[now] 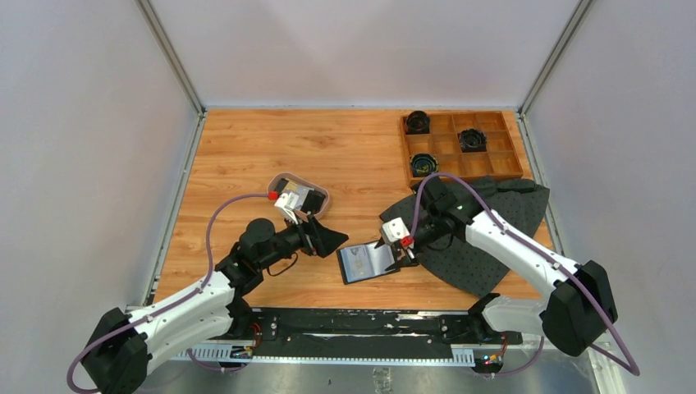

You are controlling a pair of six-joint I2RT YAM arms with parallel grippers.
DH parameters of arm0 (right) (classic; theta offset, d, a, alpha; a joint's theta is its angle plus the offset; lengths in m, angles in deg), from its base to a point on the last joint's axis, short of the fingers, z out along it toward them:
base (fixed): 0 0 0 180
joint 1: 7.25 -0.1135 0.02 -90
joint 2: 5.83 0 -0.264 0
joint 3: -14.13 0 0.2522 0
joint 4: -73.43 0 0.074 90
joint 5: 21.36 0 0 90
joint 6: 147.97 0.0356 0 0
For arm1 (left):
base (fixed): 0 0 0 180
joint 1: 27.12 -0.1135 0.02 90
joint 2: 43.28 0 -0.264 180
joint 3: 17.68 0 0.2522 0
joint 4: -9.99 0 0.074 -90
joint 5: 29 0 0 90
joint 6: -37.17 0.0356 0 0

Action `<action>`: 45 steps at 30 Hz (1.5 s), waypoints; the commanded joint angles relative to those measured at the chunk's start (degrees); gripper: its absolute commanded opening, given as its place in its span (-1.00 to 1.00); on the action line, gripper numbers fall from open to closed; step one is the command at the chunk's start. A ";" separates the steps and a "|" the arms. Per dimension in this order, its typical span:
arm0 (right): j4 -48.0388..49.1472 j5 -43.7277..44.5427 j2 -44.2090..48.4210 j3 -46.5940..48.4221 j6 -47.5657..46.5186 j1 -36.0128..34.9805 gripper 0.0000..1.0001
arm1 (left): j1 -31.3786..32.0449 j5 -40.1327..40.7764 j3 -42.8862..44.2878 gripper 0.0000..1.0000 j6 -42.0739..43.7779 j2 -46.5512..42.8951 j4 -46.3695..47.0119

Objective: Put the credit cards into the card holder
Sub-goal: Insert the credit card into the card holder, then turn over the card slot in the card holder.

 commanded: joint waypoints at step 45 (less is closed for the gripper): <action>24.67 48.26 -18.58 -1.50 22.34 -31.59 0.32 | -2.87 -4.48 28.28 -0.76 9.56 40.43 -24.73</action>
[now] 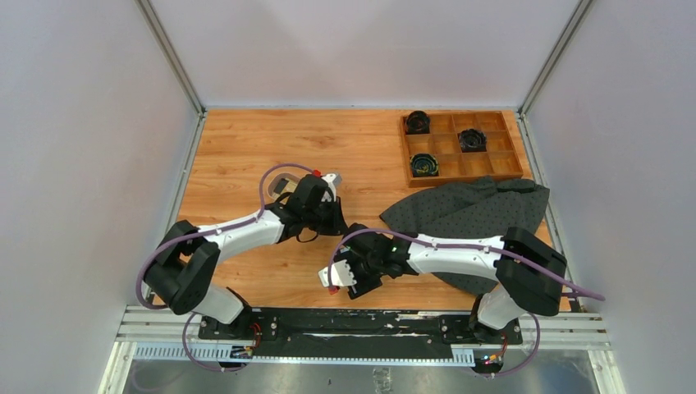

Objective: Put the credit cards into the card holder
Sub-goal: Turn over the card slot in the card holder.

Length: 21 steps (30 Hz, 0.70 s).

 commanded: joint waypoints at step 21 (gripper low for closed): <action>0.56 6.57 -1.76 1.39 3.36 -1.36 0.27 | -0.19 -3.72 0.18 -0.76 0.85 4.55 0.70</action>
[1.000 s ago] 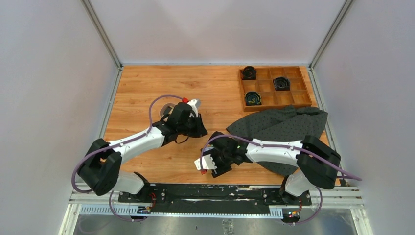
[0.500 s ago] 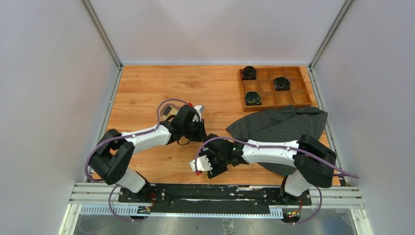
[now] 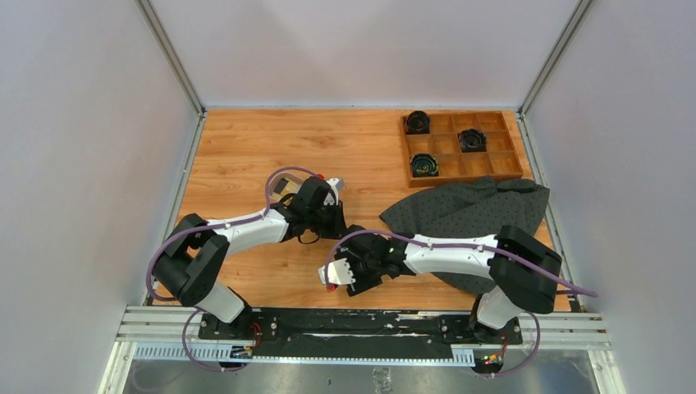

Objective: Put the credit cards into the card holder
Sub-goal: Turn over the card slot in the card holder.

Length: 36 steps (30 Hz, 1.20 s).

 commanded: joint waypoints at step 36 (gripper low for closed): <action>-6.84 -31.19 3.54 4.74 15.31 23.24 0.04 | 1.63 5.12 -15.89 -0.63 -10.66 -27.24 9.57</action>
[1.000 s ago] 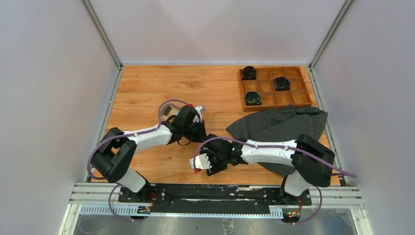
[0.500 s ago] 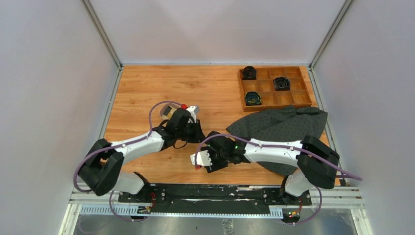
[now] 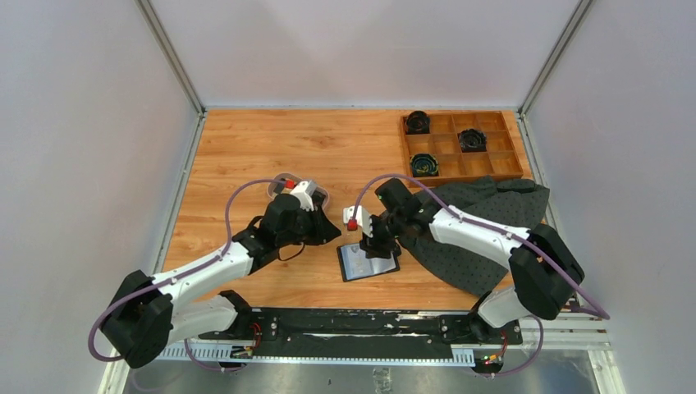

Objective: Put the credit cards into the card holder
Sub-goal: Turn over the card slot in the card holder.

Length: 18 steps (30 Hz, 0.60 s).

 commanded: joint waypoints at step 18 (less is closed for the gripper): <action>-10.67 -20.97 -19.23 9.94 15.96 12.26 -0.62 | 9.92 8.69 -7.73 -0.52 -12.47 -4.26 4.91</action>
